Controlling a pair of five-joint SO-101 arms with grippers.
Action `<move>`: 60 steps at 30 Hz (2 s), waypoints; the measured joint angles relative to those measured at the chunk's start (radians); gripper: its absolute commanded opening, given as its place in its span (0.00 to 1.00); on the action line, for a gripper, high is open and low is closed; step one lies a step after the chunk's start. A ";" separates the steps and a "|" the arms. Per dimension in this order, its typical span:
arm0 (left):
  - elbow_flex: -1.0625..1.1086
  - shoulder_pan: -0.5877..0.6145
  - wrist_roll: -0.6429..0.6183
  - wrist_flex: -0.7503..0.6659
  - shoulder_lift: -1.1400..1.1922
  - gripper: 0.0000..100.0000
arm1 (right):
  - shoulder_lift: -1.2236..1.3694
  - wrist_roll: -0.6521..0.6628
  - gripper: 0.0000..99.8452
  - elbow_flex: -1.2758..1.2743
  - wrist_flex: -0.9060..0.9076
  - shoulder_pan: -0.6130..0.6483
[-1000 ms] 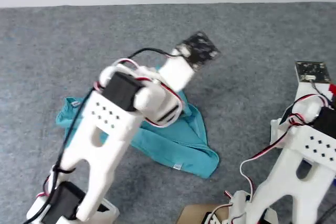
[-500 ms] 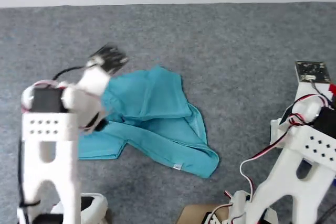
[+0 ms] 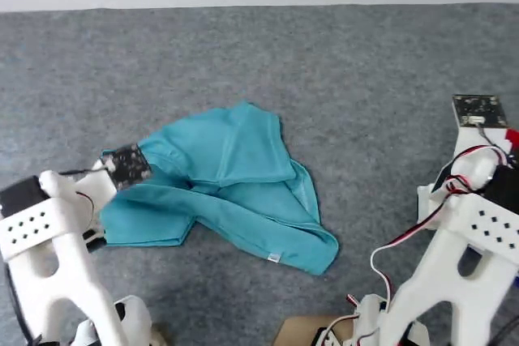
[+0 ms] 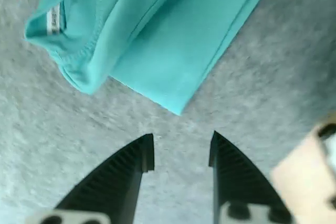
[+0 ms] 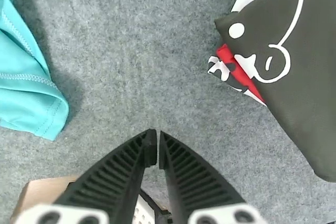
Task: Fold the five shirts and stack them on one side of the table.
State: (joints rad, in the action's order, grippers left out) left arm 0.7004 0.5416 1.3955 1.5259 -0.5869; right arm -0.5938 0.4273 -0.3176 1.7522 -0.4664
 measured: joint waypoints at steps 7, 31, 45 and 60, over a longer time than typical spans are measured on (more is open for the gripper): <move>0.147 0.014 0.144 -0.167 0.000 0.18 | 0.000 0.008 0.01 0.000 0.000 0.000; 0.522 0.014 0.180 -0.644 0.000 0.18 | 0.000 0.008 0.01 -0.015 0.000 0.000; 0.546 0.012 0.180 -0.684 0.000 0.15 | 0.000 0.008 0.01 -0.046 0.000 0.000; 0.605 -0.002 0.233 -0.684 -0.006 0.00 | 0.000 0.008 0.01 -0.046 0.000 0.000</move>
State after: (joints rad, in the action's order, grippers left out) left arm 1.3050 0.5401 1.6287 0.8416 -0.5930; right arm -0.5938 0.4350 -0.3636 1.7522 -0.4664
